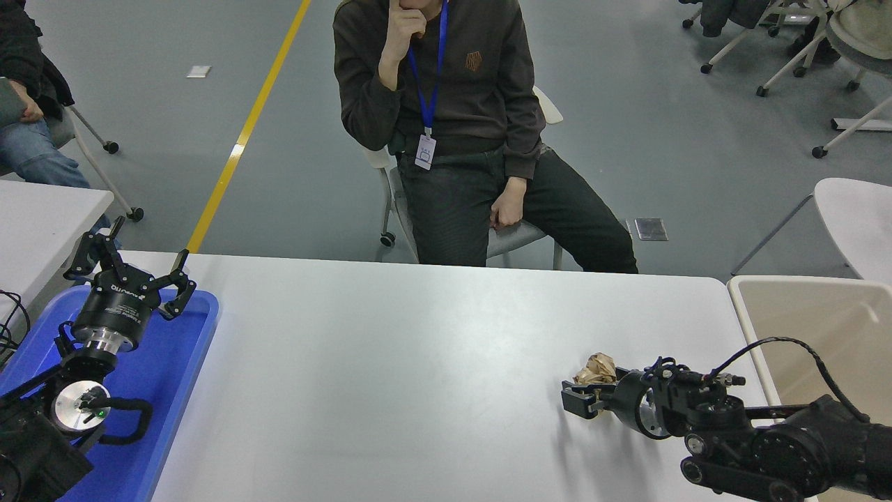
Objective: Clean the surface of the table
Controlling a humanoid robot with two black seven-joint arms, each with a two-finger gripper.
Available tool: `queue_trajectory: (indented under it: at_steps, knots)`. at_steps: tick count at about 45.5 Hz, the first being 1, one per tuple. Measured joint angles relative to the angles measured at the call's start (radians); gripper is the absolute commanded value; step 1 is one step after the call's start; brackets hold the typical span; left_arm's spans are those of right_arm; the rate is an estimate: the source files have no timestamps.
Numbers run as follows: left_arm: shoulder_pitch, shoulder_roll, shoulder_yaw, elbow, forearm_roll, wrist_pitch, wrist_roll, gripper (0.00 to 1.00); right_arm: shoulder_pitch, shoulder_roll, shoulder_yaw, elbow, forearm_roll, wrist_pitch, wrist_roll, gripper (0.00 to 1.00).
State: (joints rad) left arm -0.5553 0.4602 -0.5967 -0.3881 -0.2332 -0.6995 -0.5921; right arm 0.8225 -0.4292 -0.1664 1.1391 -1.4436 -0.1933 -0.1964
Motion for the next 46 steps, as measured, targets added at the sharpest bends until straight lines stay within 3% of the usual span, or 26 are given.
queue_trajectory:
  at_steps: [3, 7, 13, 15, 36, 46]
  knots:
    - [0.0, 0.0, 0.0, 0.0, 0.0, 0.0, 0.0, 1.0, -0.001, 0.007, 0.004, -0.007, 0.008, -0.002, 0.017, 0.91]
    - [0.0, 0.0, 0.0, 0.0, 0.0, 0.0, 0.0, 1.0, -0.005, 0.015, 0.005, -0.016, 0.015, -0.008, 0.032, 0.69]
    - [0.0, 0.0, 0.0, 0.0, 0.0, 0.0, 0.0, 1.0, -0.01, 0.021, -0.004, -0.026, 0.021, -0.049, 0.047, 0.21]
    - [0.0, 0.0, 0.0, 0.0, 0.0, 0.0, 0.0, 1.0, -0.011, 0.023, -0.01, -0.029, 0.022, -0.065, 0.05, 0.01]
    - [0.0, 0.0, 0.0, 0.0, 0.0, 0.0, 0.0, 1.0, -0.007, 0.017, -0.043, -0.031, 0.02, -0.13, 0.062, 0.0]
    - [0.0, 0.0, 0.0, 0.0, 0.0, 0.0, 0.0, 1.0, 0.03, -0.082, -0.036, 0.078, 0.036, -0.131, 0.063, 0.0]
